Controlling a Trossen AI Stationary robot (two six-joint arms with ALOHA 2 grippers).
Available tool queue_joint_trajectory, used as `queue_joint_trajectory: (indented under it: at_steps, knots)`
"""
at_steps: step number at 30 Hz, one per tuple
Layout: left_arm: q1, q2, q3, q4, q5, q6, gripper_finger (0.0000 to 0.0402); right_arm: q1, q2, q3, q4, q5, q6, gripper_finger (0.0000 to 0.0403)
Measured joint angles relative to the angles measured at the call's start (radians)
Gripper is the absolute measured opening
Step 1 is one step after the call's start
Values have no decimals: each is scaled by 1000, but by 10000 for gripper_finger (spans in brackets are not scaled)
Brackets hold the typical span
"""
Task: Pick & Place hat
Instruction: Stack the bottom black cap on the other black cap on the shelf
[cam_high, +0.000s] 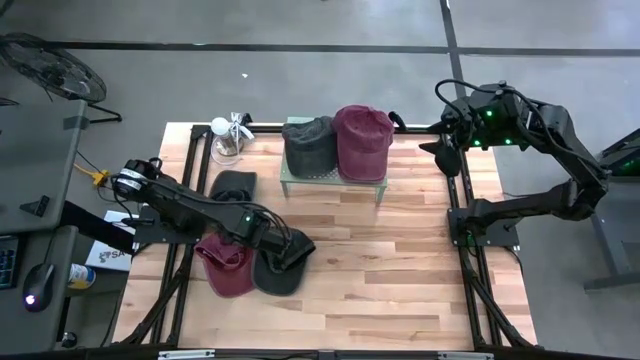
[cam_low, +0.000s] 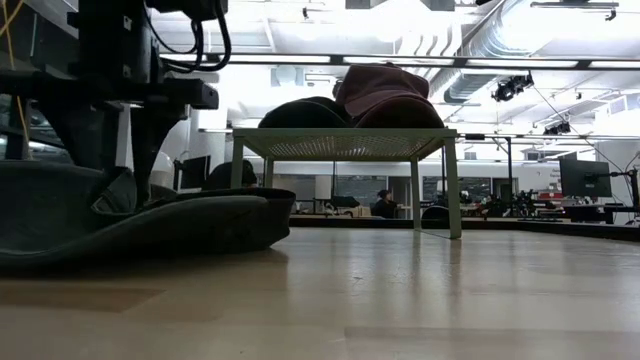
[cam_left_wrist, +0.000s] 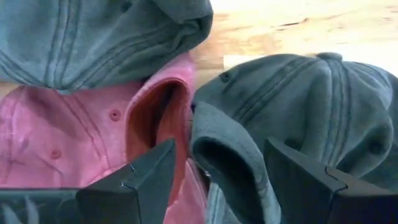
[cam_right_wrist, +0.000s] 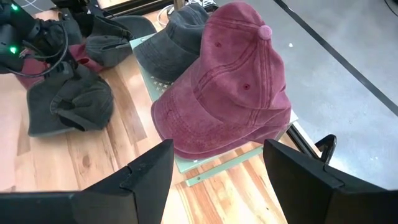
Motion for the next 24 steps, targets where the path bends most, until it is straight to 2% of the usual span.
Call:
queue_joint_trajectory:
  at_steps: [7, 10, 15, 22, 24]
  knots:
    - [0, 4, -1, 76, 1, 2, 234, 0, 0, 0, 0, -1, -6, 240]
    - [0, 5, -1, 81, 1, 3, 215, 0, 0, 0, 0, -1, -6, 241]
    - [0, 5, -1, 83, 2, 12, 148, 0, 0, 0, 0, -2, -6, 241]
    - [0, 5, -1, 101, 2, 78, 29, 0, 0, 0, 0, -3, -6, 241]
    - [0, 5, -1, 114, 1, 106, 12, 0, 0, 0, 0, -3, -6, 241]
